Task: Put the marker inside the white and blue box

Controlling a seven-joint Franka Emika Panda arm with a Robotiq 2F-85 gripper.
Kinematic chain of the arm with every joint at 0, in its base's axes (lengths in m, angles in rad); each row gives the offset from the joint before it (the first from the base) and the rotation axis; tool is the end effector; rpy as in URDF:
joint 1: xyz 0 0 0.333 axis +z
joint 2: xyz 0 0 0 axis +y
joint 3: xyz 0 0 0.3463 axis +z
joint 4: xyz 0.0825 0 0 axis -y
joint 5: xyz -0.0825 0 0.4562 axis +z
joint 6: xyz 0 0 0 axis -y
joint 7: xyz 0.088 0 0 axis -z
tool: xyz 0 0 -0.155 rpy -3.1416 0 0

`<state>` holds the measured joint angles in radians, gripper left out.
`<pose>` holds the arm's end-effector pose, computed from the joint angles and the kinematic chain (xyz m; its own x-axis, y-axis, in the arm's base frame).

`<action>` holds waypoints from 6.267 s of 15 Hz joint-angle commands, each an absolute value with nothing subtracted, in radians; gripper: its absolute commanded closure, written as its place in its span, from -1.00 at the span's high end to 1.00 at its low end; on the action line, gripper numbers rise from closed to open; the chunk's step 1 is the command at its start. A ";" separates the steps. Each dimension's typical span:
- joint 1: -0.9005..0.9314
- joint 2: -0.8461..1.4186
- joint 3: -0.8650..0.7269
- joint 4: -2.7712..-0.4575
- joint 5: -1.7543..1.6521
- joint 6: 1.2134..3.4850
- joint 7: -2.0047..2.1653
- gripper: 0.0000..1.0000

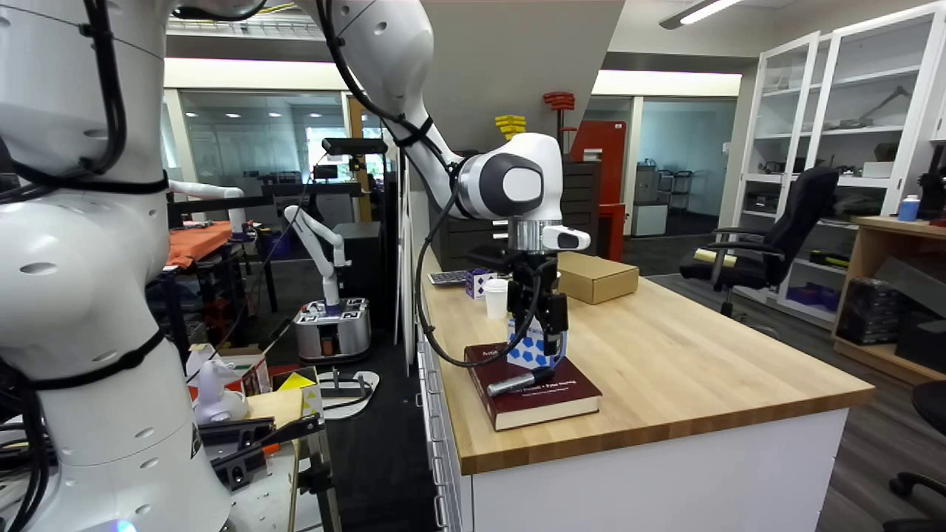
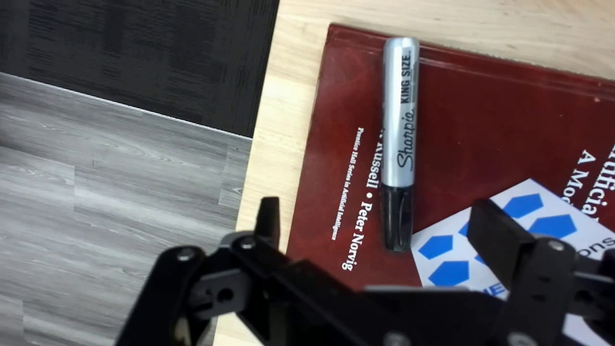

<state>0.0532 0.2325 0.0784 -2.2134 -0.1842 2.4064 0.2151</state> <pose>0.5938 0.0727 0.1960 0.9984 0.0526 -0.0221 0.0547 -0.9928 0.1069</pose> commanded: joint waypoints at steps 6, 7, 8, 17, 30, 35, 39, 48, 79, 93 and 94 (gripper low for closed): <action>0.093 0.286 0.060 -2.220 -0.177 2.459 0.218 1.00; 0.097 0.292 0.061 -2.221 -0.179 2.464 0.217 1.00; 0.099 0.295 0.061 -2.222 -0.177 2.468 0.214 1.00; 0.101 0.331 0.048 -2.228 -0.173 2.533 0.194 1.00; 0.103 0.373 0.040 -2.161 -0.176 2.519 0.167 1.00; 0.105 0.407 0.039 -2.130 -0.176 2.512 0.148 1.00; 0.103 0.421 0.039 -2.123 -0.170 2.511 0.138 1.00; 0.098 0.420 0.066 -2.136 -0.121 2.510 0.102 -0.09; 0.116 0.144 0.000 -2.226 -0.228 2.508 0.217 -0.86; 0.143 0.086 0.028 -2.114 -0.491 2.569 0.542 -0.86; 0.144 0.090 0.028 -2.111 -0.511 2.579 0.564 -0.86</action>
<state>0.1355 0.0888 0.0300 -2.1152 -0.4381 2.5424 0.4662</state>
